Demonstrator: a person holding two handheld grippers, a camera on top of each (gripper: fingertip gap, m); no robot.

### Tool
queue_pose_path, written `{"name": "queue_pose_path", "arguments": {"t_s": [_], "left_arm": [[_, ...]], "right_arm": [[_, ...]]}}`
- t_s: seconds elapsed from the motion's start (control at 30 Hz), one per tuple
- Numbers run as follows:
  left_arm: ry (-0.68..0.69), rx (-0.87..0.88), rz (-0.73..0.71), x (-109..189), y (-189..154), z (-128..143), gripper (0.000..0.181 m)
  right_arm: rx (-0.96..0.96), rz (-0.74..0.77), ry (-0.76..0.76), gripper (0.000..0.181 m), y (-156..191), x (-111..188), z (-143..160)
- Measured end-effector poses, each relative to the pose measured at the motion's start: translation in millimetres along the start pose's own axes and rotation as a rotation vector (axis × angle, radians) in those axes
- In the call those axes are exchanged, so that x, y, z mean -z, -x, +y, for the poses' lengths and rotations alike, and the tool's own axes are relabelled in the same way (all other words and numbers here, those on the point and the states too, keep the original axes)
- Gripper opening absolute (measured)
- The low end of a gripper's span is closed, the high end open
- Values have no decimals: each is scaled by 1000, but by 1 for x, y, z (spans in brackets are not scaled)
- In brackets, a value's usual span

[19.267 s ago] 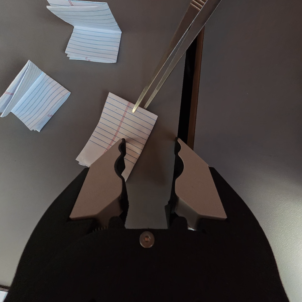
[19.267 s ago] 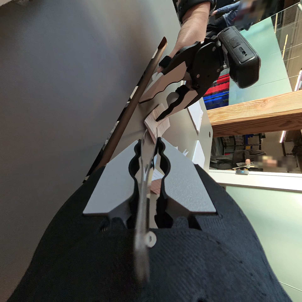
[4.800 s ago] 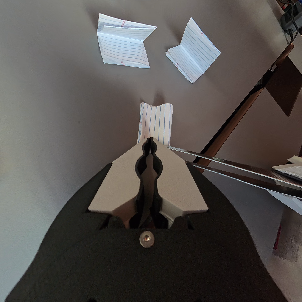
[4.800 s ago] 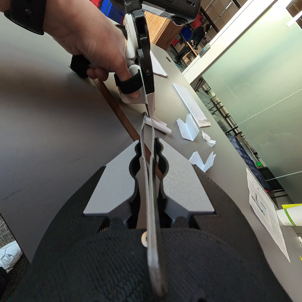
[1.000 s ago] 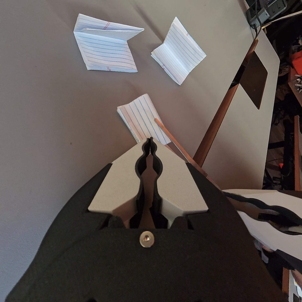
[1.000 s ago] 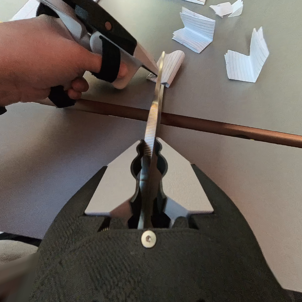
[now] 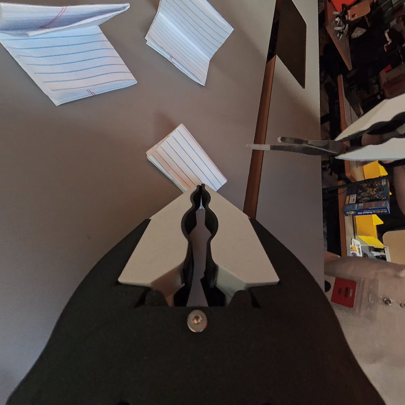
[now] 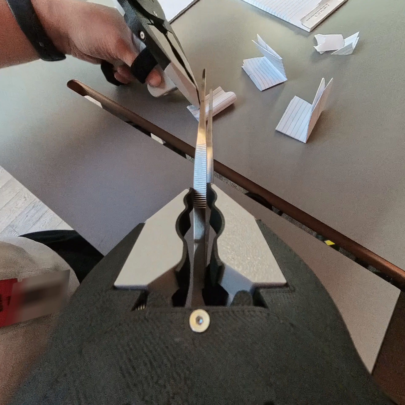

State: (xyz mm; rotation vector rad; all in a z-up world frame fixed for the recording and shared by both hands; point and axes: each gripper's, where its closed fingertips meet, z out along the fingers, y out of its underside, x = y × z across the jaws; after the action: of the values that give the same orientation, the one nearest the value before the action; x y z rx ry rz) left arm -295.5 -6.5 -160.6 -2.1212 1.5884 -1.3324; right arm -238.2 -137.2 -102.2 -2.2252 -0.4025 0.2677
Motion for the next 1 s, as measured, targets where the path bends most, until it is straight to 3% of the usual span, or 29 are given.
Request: {"name": "queue_pose_path", "arguments": {"t_s": [0.37,0.7,1.0], "left_arm": [[7,-54,-16,0,0,0,0],[-1,-96,-47,0,0,0,0],[-4,-106,-54,0,-1,0,0]], "right_arm": [[1,-177,113,11,-31,-48,3],[-92,-310,50,10,-24,-110,-51],[19,-333,96,10,-19,-140,-61]]}}
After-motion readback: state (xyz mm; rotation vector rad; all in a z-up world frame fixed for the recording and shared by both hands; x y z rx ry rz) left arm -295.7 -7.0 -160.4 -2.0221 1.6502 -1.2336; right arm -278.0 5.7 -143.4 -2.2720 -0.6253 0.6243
